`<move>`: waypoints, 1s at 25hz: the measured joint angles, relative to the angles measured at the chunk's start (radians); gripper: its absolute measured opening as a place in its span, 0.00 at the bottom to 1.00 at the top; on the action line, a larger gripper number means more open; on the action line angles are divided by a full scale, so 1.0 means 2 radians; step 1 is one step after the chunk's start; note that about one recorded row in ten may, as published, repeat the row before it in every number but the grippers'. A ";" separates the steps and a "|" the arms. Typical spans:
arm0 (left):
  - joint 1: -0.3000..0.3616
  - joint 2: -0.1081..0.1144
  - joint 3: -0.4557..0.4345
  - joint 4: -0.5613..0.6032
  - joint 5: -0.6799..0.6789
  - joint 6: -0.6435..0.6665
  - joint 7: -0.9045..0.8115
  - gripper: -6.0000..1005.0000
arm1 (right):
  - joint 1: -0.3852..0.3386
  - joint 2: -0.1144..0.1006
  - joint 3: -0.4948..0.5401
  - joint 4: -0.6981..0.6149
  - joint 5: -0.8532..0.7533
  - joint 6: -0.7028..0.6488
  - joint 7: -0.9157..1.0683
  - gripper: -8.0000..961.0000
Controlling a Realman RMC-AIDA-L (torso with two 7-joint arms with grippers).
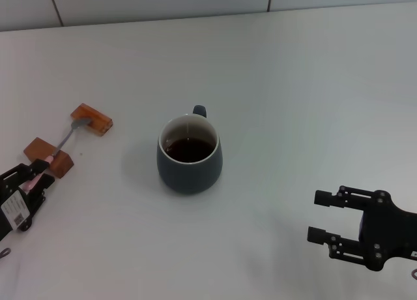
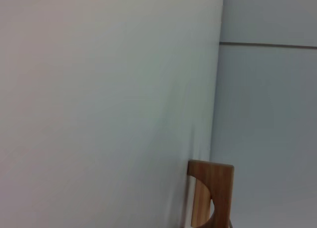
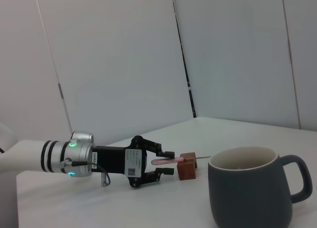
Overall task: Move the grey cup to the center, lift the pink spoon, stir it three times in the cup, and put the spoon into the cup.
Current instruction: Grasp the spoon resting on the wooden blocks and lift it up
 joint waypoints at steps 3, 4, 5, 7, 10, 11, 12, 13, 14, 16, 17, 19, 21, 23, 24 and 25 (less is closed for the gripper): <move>0.000 0.000 0.000 0.001 -0.001 -0.001 0.002 0.33 | 0.000 0.000 0.000 0.001 0.000 0.000 0.000 0.69; -0.001 0.000 0.000 0.001 -0.001 -0.001 0.004 0.33 | 0.001 0.000 0.000 0.003 0.000 0.000 0.000 0.69; -0.001 0.000 0.000 0.001 -0.001 -0.001 0.004 0.33 | 0.001 0.000 0.000 0.004 0.000 0.001 0.000 0.69; -0.003 0.000 -0.001 0.001 -0.002 -0.001 0.006 0.33 | 0.002 0.000 0.000 0.006 0.000 0.003 0.000 0.69; -0.003 0.000 -0.002 0.001 -0.002 0.000 0.006 0.32 | 0.004 -0.001 0.000 0.008 0.000 0.006 0.000 0.69; -0.003 0.000 -0.002 0.001 -0.002 0.000 0.006 0.32 | 0.004 -0.001 0.000 0.008 0.000 0.006 0.000 0.69; -0.003 0.000 -0.002 0.001 -0.002 0.000 0.006 0.32 | 0.004 -0.001 -0.001 0.008 0.000 0.006 0.000 0.69; -0.005 0.000 -0.002 -0.001 -0.003 0.000 0.007 0.32 | 0.005 -0.001 -0.001 0.008 0.000 0.006 0.000 0.69; -0.005 0.000 -0.002 -0.001 -0.003 0.000 0.007 0.30 | 0.005 -0.001 -0.001 0.008 0.000 0.006 0.000 0.69; -0.005 0.000 -0.002 -0.001 -0.003 0.000 0.007 0.27 | 0.005 -0.001 -0.001 0.009 0.000 0.007 0.000 0.69; -0.005 0.000 -0.002 -0.001 -0.003 0.000 0.007 0.26 | 0.005 -0.001 -0.001 0.009 0.000 0.007 0.000 0.69; -0.005 0.000 -0.002 -0.001 -0.003 0.000 0.007 0.25 | 0.005 -0.001 -0.001 0.009 0.000 0.007 0.000 0.69; -0.005 0.000 -0.002 -0.001 -0.003 0.000 0.007 0.25 | 0.005 -0.001 -0.001 0.009 0.000 0.007 0.000 0.69; -0.005 0.000 -0.002 -0.001 -0.003 0.000 0.007 0.24 | 0.006 -0.001 -0.001 0.010 0.000 0.008 0.000 0.69; -0.005 0.000 -0.002 -0.001 -0.003 0.000 0.008 0.24 | 0.006 -0.001 -0.001 0.011 0.000 0.008 0.000 0.69; -0.005 0.000 -0.002 -0.001 -0.003 0.001 0.012 0.24 | 0.006 -0.001 -0.001 0.011 0.000 0.008 0.000 0.69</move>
